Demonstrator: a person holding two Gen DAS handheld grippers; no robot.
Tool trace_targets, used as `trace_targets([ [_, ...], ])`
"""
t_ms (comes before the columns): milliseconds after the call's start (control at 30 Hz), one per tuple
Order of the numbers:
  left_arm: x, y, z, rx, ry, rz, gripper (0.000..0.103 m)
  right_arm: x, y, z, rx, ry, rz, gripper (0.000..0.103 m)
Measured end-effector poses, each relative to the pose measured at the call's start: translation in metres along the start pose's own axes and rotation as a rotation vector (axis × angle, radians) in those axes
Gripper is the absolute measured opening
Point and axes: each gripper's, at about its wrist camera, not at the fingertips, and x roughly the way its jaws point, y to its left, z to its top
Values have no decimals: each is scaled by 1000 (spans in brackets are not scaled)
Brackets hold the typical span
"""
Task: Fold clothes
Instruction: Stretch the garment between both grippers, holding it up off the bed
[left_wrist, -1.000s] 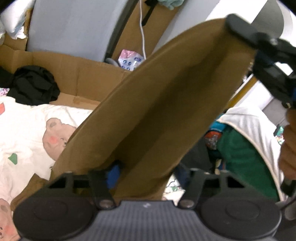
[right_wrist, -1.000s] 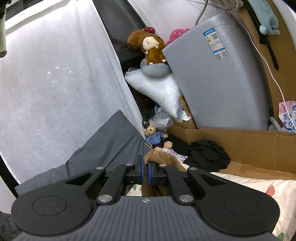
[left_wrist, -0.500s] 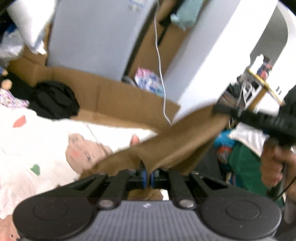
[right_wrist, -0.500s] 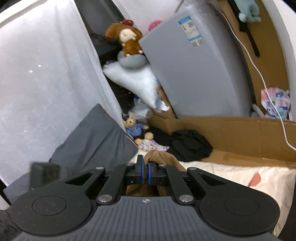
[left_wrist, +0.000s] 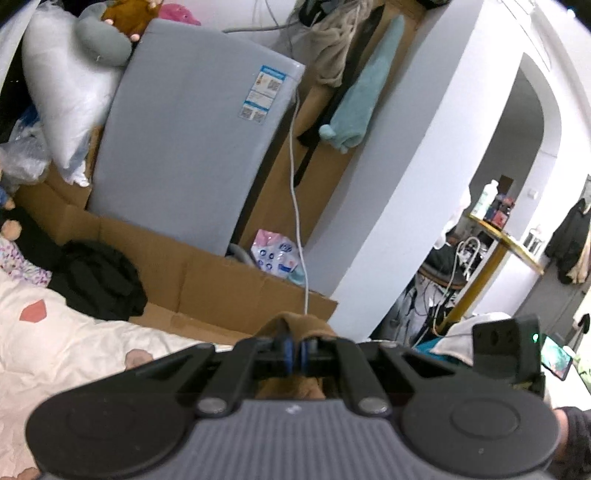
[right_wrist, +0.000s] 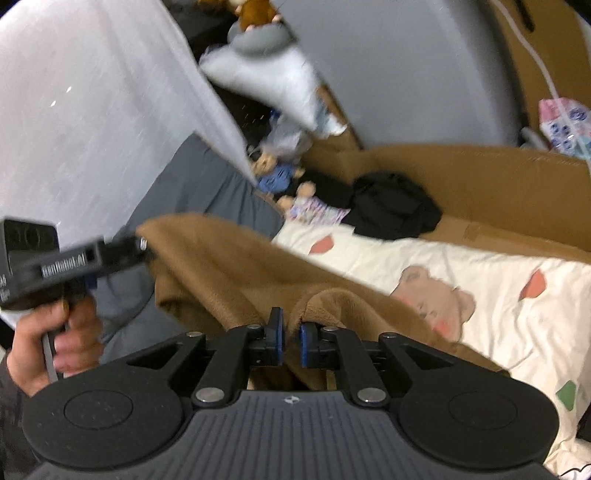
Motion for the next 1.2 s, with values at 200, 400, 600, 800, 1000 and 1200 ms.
trace_targets([
  [200,1,9,1,-40,-2,23,4,2,14,-5,-46,45,41,14],
  [400,7,12,0,-54,2,32,4,-8,12,-4,-15,61,65,17],
  [600,14,13,0,-72,3,34,5,-25,-2,-1,84,39,97,18],
  [800,22,7,-6,-50,20,38,5,-32,-13,-4,158,46,93,19],
  [1000,29,7,-12,-50,44,45,5,-36,-21,-9,232,37,56,61],
  [1200,28,9,-13,-49,46,52,5,-34,-26,-11,242,29,50,91],
])
